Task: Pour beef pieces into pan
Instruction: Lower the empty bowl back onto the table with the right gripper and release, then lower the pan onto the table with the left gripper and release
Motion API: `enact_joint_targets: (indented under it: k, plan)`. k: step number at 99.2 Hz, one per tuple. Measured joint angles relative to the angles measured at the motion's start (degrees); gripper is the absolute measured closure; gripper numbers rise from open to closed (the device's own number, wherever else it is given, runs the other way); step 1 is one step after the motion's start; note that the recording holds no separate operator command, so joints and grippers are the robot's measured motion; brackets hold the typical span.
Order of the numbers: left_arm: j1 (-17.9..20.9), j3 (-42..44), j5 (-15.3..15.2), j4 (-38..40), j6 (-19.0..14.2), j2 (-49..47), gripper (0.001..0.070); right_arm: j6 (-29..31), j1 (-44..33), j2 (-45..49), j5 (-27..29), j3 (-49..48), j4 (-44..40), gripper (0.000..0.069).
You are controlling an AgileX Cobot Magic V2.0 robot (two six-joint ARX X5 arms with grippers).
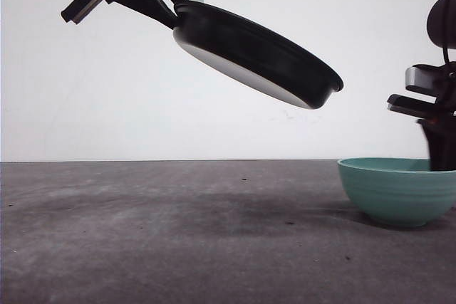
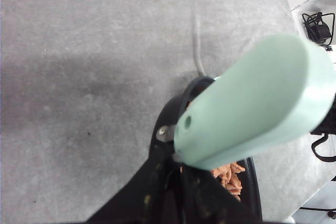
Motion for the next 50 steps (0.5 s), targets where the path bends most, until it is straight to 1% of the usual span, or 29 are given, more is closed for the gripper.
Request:
enact_joint_targets:
  k: [6, 9, 13, 16, 21, 26, 39, 50]
  plan:
    - [0.33, 0.0, 0.0, 0.0, 0.0, 0.0, 0.069, -0.02, 0.17, 0.0, 0.92, 0.0, -0.04, 0.0313]
    - [0.59, 0.0, 0.0, -0.02, 0.0, 0.0, 0.069, -0.09, 0.17, 0.0, 1.18, 0.0, -0.11, 0.0241]
    - [1.03, 0.0, -0.02, 0.0, 0.0, 0.02, 0.069, -0.13, 0.11, 0.0, 1.62, 0.0, -0.31, 0.0174]
    - [1.36, 0.0, -0.04, 0.0, 0.0, 0.07, 0.069, -0.15, 0.04, -0.02, 2.4, 0.0, -0.42, 0.0144]
    - [2.01, 0.0, -0.04, -0.02, 0.0, 0.22, 0.069, -0.2, -0.11, -0.2, 3.65, 0.0, -0.57, 0.0116]
    - [2.75, 0.0, -0.02, -0.04, 0.02, 0.63, 0.069, -0.22, -0.15, -0.96, 4.68, 0.0, -0.83, 0.0103]
    - [4.59, 0.0, -0.02, -0.04, 0.55, 2.29, 0.069, -0.37, -0.35, -6.84, 6.99, 0.0, -0.72, 0.0095]
    - [5.66, 0.0, 0.61, -0.02, 1.84, 4.59, 0.069, -0.37, -0.44, -13.29, 7.02, 0.31, -0.39, 0.0094]
